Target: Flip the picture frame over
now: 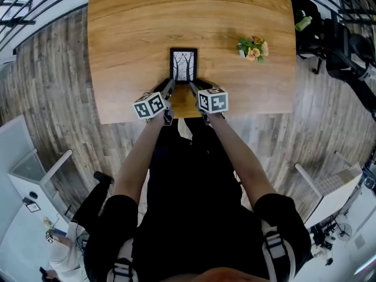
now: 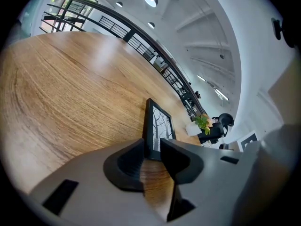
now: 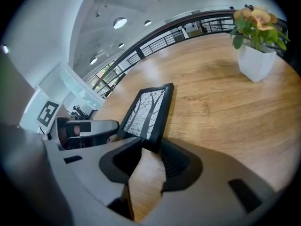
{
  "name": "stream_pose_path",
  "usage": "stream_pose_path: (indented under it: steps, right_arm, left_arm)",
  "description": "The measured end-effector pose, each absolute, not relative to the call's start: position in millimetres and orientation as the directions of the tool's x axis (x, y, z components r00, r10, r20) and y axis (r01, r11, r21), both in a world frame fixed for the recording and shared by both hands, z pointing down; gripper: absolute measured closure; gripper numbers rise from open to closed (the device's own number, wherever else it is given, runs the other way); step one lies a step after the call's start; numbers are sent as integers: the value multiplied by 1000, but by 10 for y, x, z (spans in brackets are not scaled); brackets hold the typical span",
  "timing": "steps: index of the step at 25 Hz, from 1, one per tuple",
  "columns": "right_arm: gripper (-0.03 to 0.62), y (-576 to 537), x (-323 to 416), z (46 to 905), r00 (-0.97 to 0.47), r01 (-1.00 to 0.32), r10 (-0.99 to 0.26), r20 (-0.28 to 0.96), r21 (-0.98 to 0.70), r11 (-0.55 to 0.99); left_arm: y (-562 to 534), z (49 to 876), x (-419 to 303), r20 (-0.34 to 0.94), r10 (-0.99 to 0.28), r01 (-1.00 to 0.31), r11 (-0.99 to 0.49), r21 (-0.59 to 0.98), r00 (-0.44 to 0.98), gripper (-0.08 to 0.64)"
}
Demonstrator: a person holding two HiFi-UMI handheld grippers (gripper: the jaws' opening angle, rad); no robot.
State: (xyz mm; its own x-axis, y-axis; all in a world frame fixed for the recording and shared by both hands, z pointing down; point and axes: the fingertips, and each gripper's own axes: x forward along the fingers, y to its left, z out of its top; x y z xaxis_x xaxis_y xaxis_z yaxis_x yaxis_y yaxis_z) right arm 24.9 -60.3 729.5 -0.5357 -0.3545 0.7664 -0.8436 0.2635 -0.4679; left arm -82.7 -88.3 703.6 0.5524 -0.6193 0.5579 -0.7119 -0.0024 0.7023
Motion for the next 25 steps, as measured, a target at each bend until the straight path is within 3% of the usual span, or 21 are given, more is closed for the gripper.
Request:
stream_pose_path:
  steps: [8, 16, 21, 25]
  right_arm:
    - [445, -575, 330, 7281, -538, -842, -362, 761, -469, 265]
    - [446, -550, 406, 7103, -552, -831, -381, 741, -453, 323]
    - [521, -430, 421, 6861, -586, -793, -373, 719, -413, 447]
    - [583, -357, 471, 6672, -633, -752, -379, 675, -420, 508]
  left_arm:
    - [-789, 7009, -789, 527, -626, -670, 10, 742, 575, 436]
    - [-592, 6859, -798, 537, -607, -711, -68, 700, 586, 436]
    - [-467, 6548, -757, 483, -618, -686, -130, 716, 621, 468]
    - [-432, 6298, -754, 475, -632, -738, -242, 630, 612, 504]
